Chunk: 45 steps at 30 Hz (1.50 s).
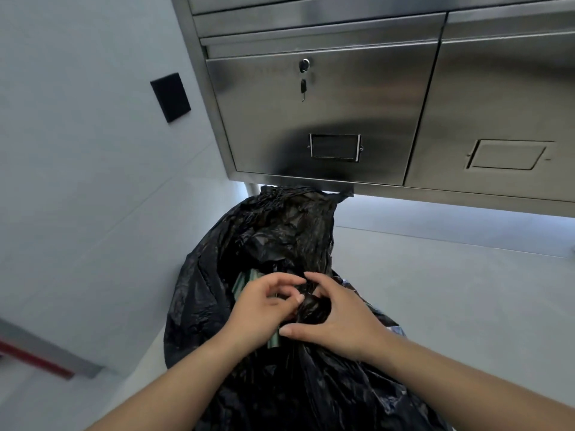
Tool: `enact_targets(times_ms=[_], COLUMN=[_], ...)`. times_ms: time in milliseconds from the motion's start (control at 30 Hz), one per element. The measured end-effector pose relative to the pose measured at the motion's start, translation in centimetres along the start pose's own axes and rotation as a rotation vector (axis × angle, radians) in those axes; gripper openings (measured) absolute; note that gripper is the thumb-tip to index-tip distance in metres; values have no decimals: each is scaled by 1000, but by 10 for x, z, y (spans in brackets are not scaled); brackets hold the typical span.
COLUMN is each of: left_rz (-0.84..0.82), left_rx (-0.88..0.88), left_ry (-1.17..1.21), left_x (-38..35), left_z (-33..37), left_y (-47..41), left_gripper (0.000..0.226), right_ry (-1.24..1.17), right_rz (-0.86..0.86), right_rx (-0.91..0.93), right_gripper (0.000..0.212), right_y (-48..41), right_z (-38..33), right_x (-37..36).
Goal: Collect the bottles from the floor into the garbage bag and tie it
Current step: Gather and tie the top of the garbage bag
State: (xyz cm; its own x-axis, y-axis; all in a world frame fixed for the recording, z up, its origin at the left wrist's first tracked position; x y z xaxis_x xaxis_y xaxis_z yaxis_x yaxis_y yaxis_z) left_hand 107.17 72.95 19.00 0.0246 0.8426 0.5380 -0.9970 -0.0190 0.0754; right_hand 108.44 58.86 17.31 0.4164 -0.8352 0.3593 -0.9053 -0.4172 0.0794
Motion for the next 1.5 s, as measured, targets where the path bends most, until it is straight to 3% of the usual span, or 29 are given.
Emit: enact_targets(times_ms=[67,167,233,367,533,900,1100,1500], left_rz=[-30,-10,26,76,132,83,61,-6], left_rx=[6,-8,-5,-2,-2,31,81,122], left_ry=[91,136,109,121,184,256,274,182], left_x=[-6,-5,-2,-1,4,-2,-9,-7], left_z=[4,7,7,12,19,14,8,-22], left_y=[-3,-5,-4,-5,-11,-12,-14,-2], left_gripper=[19,18,16,16,17,21,18,21], right_ry=[-12,-30,-12,11,-32,-222,-304,-78], right_rz=[26,40,67,62,-31,-83,-119,14], right_rx=[14,65,72,59,97,172,144,270], right_gripper=[82,26,15,21,10,29,25,11], right_y=[0,1,0,-7,-17,-8,-6,-12], right_z=[1,4,8,8,-8,-23,-19,4], right_x=[4,13,22,41,58,59,54,23])
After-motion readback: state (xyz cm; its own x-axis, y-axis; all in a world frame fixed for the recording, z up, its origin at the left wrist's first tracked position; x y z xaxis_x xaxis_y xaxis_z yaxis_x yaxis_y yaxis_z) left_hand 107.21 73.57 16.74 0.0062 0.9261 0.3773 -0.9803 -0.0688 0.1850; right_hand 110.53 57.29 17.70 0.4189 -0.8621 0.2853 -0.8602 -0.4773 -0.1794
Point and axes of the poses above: each hand's wrist, its own y-axis away from the middle knuckle, its own x-axis out of the back of the hand, z = x × y, the point moved 4 cm from there along -y, towards the middle knuckle, and after that the axes turned 15 degrees about -y, right-handed, at the moved point
